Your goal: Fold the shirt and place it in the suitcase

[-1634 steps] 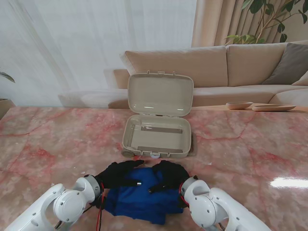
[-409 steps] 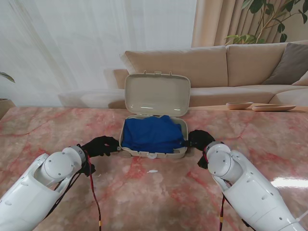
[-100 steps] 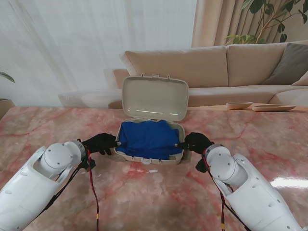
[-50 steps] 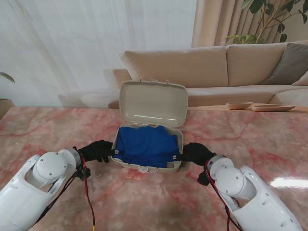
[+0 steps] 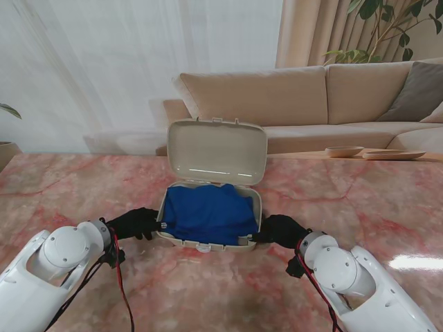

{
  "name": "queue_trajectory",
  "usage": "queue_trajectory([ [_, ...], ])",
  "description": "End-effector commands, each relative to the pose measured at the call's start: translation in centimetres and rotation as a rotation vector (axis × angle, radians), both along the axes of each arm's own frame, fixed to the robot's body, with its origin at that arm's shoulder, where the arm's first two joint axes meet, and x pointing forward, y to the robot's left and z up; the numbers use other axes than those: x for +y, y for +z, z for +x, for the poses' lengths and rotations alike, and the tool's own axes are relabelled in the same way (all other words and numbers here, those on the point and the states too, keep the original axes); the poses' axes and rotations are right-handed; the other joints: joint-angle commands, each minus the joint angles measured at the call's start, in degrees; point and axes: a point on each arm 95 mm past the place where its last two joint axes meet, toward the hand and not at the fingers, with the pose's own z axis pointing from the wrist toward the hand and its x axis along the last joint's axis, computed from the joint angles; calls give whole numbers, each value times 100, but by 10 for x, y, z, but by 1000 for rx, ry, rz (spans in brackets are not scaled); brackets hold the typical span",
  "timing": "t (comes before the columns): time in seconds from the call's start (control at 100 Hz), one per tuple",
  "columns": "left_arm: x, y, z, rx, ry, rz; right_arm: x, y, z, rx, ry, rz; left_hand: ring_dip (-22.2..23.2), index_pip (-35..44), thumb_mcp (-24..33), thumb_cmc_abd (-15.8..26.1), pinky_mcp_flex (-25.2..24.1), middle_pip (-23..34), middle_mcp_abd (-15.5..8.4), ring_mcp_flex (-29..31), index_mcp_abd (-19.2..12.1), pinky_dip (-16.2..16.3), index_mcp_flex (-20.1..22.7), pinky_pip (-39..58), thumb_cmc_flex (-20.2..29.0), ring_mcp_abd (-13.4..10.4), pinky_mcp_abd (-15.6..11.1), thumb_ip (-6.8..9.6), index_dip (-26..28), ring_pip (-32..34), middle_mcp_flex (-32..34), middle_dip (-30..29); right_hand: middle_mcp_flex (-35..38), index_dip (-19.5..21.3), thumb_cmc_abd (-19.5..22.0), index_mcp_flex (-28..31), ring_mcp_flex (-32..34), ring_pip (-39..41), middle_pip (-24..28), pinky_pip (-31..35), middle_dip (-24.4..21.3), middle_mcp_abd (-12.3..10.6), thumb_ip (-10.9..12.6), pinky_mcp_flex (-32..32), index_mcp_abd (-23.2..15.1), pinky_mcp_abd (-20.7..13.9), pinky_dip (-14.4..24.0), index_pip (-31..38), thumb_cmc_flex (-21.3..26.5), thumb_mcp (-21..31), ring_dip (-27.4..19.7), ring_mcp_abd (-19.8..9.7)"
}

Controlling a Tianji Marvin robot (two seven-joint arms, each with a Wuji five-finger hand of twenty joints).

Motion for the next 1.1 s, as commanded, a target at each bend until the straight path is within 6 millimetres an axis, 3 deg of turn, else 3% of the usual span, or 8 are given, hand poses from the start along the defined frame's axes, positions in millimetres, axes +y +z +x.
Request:
queue_trajectory([
  [0.0,-8,-3,-8,11,-16,-6,6,-3,-9,28,25,15,-65,864,-179,327,-75,-5,-456,-160,-1404,-63,519,-35,-139,162,97,112,343,-102,192,-45,-64,-5,66,-67,-96,-66,-96,154,-119,-369,246,-18,-1460,35,108,-76,36,-136,-150,-95],
  [0.68,22,16,-32,-52,100,57,-27,25,-11,-14,-109,-19,-87,833,-178,314,-76,-48,-448,-149,-1413,-73,541,-30,-137,151,97,114,343,-136,214,-60,54,2,57,15,10,-56,-158,199,-126,-366,259,43,-1464,59,140,-75,35,-245,-133,-58],
  [0.89,28,22,-42,-97,160,62,-34,51,12,-135,-210,-33,-89,828,-182,306,-76,-50,-441,-136,-1423,-74,560,-29,-143,157,97,113,346,-140,238,-58,151,3,-49,32,133,-8,-141,296,-107,-417,267,162,-1479,125,183,-69,0,-194,-109,-86],
  [1.09,31,29,-54,-164,234,50,-39,83,47,-230,-353,0,-95,819,-185,289,-76,-62,-448,-118,-1423,-75,567,-29,-157,159,97,113,345,-150,258,-62,-204,-26,-628,-418,43,-285,-89,299,-131,-458,225,177,-1349,-7,129,-263,-127,287,-320,-321],
])
